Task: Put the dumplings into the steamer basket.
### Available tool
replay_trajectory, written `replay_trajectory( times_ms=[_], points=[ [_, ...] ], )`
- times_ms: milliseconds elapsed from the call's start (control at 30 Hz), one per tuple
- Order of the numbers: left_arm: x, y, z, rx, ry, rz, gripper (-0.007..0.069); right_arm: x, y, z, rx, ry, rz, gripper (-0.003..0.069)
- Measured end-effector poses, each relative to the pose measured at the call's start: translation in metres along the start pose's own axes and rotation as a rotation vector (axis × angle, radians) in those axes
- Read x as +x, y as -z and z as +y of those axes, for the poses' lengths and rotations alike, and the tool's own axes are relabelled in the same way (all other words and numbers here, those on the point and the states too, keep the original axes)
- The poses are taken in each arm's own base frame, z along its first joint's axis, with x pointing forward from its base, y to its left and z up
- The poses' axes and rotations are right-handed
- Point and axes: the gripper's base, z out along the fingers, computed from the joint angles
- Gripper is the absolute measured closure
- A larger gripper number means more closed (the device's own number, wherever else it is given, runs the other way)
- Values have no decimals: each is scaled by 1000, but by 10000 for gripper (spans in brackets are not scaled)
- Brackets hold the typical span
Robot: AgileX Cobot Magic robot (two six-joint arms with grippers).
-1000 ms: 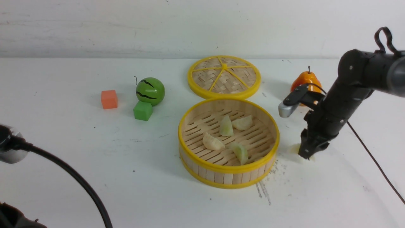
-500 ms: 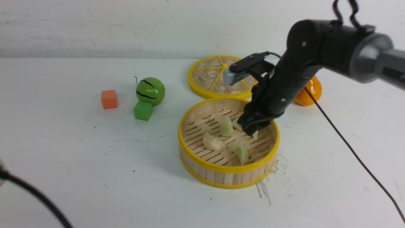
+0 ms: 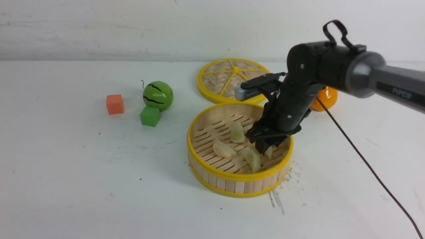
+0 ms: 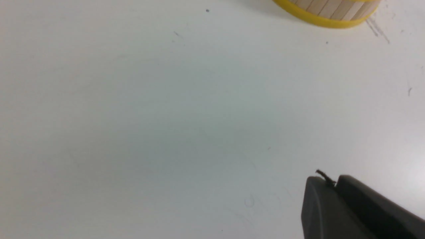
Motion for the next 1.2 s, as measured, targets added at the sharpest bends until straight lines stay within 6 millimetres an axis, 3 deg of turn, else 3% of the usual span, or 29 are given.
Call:
replay_trajectory(
  times_ms=[100, 200, 267, 400, 500, 600, 667, 867, 1033, 1200],
  points=[
    [-1, 2, 1, 3, -3, -37, 578, 0, 49, 14, -57, 27, -90, 270],
    [-2, 3, 1, 7, -5, -53, 575, 12, 111, 29, -91, 62, -238, 358],
    [-2, 3, 1, 7, -5, -53, 575, 22, 131, 35, -106, 74, -295, 414],
    [-2, 3, 1, 7, -5, -54, 569, 75, 186, 53, -131, 96, -510, 641],
    [-2, 3, 1, 7, -5, -54, 568, 111, 207, 59, -126, 81, -620, 678],
    [-2, 3, 1, 7, -5, -54, 564, 153, 215, 62, -98, 76, -702, 678],
    [-2, 3, 1, 7, -5, -54, 561, 169, 221, 64, -91, 83, -734, 678],
    [-2, 3, 1, 7, -5, -54, 551, 196, 233, 69, -81, 117, -755, 678],
    [-2, 3, 1, 7, -5, -54, 547, 208, 235, 71, -84, 152, -705, 678],
    [-2, 3, 1, 6, -5, -54, 540, 230, 249, 70, 0, 176, -703, 677]
  ],
)
